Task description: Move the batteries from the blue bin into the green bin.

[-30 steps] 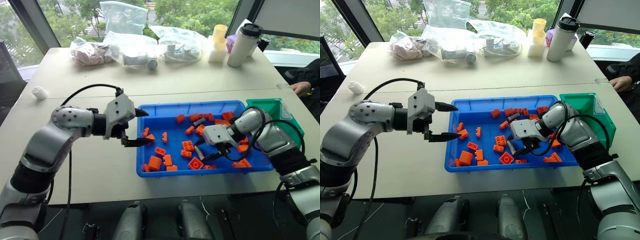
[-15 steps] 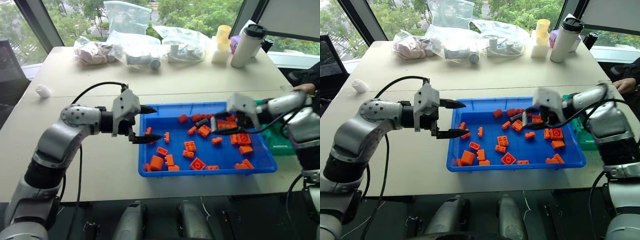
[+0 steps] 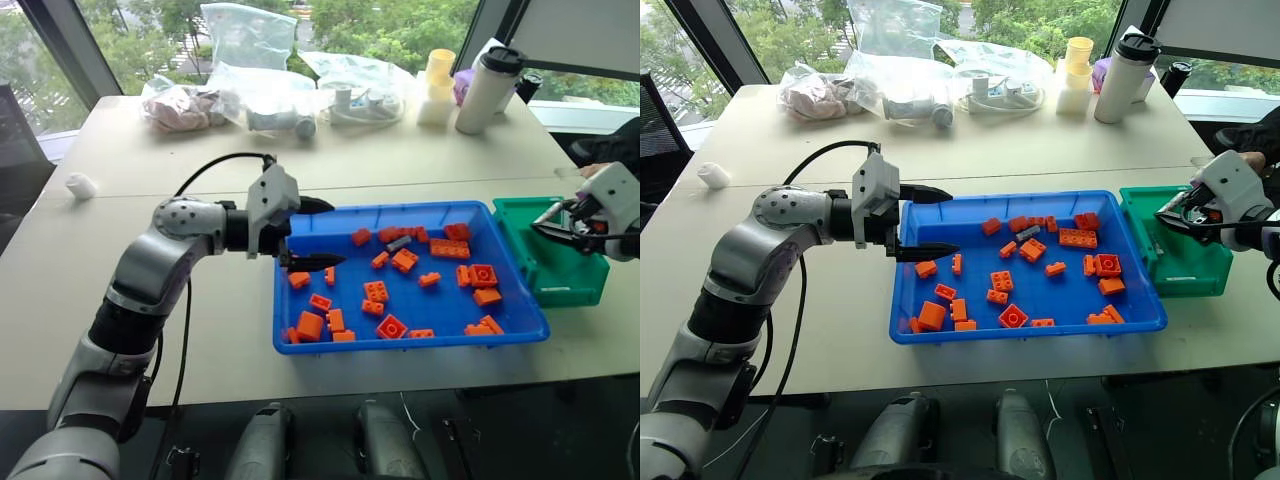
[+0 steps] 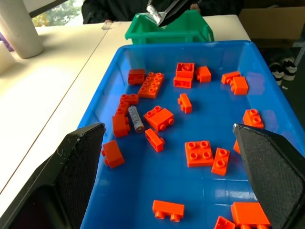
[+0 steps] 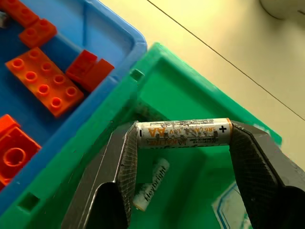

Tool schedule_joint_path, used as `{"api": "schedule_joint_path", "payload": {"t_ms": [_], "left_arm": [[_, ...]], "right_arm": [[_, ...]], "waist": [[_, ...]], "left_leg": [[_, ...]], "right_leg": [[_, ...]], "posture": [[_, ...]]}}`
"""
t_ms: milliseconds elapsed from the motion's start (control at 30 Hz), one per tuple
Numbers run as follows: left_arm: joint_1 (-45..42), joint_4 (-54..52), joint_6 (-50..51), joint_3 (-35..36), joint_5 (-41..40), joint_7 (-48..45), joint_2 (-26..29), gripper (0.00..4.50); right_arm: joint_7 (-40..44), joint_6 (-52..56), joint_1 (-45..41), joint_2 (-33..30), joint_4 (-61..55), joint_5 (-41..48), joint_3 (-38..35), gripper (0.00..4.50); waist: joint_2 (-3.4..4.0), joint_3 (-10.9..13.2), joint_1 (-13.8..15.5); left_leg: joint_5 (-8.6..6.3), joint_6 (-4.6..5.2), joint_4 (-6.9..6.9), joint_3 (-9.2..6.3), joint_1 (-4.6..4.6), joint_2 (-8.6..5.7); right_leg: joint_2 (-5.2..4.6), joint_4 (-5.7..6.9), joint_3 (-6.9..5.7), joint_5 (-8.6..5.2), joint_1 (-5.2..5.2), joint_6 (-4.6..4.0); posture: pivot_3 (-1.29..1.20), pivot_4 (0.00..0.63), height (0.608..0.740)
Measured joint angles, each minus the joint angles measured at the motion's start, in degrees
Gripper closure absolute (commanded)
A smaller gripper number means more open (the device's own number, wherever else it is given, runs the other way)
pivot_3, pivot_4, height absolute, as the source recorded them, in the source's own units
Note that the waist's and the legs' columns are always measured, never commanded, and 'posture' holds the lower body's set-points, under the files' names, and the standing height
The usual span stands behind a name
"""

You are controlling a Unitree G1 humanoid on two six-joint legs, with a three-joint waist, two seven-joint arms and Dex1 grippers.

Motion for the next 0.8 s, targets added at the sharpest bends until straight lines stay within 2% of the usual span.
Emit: {"api": "schedule_joint_path", "payload": {"t_ms": [133,200,333,600,733,800], "left_arm": [[0.12,0.01,-0.28,0.00,0.40,0.04,-0.33,0.00],[0.21,0.01,-0.28,0.00,0.46,0.09,-0.34,0.00],[0.52,-0.04,-0.23,0.01,0.47,0.17,-0.17,0.00],[0.87,-0.19,-0.08,0.25,0.43,0.27,1.00,0.00],[0.96,-0.44,0.99,1.43,-0.10,0.97,1.14,0.00],[1.15,-0.60,2.26,3.45,-1.42,1.54,1.27,0.00]], "right_arm": [[-1.44,-0.72,0.13,0.00,1.88,0.08,-0.53,2.31],[-1.53,-1.29,0.13,0.00,2.80,0.10,-0.49,1.27],[-1.64,-1.85,-0.20,0.00,4.11,0.02,0.06,0.05],[-2.10,0.40,-3.52,0.46,1.31,2.45,0.73,0.05],[-2.35,7.81,-5.87,5.23,-8.05,8.48,0.40,0.05],[-4.48,14.13,-6.59,10.10,-14.56,12.53,0.47,0.05]], "waist": [[0.01,0.00,-0.18],[0.01,0.00,-0.10],[0.01,0.00,0.00],[0.01,-0.01,-0.10],[0.01,-0.01,-0.24],[0.01,-0.01,-0.21]], "left_leg": [[0.00,0.00,0.00,0.00,0.02,0.02],[0.00,0.00,0.00,0.00,0.01,0.02],[0.00,0.00,0.01,0.01,0.01,0.01],[0.00,0.00,0.00,0.00,0.01,0.03],[0.00,0.00,0.01,-0.04,0.02,0.09],[0.00,0.00,0.01,-0.06,0.00,0.09]], "right_leg": [[0.04,0.01,0.01,0.00,0.00,0.00],[0.03,0.01,0.01,0.00,0.00,0.00],[0.02,0.01,0.02,0.00,0.00,0.00],[0.04,0.01,0.02,0.00,0.00,0.00],[0.09,0.02,0.02,0.00,0.00,0.00],[0.08,0.03,0.02,0.00,0.00,0.00]], "posture": [[0.00,0.150,0.740],[0.00,0.150,0.740],[0.00,0.150,0.740],[0.00,0.150,0.740],[0.00,0.150,0.740],[0.00,0.150,0.740]]}}
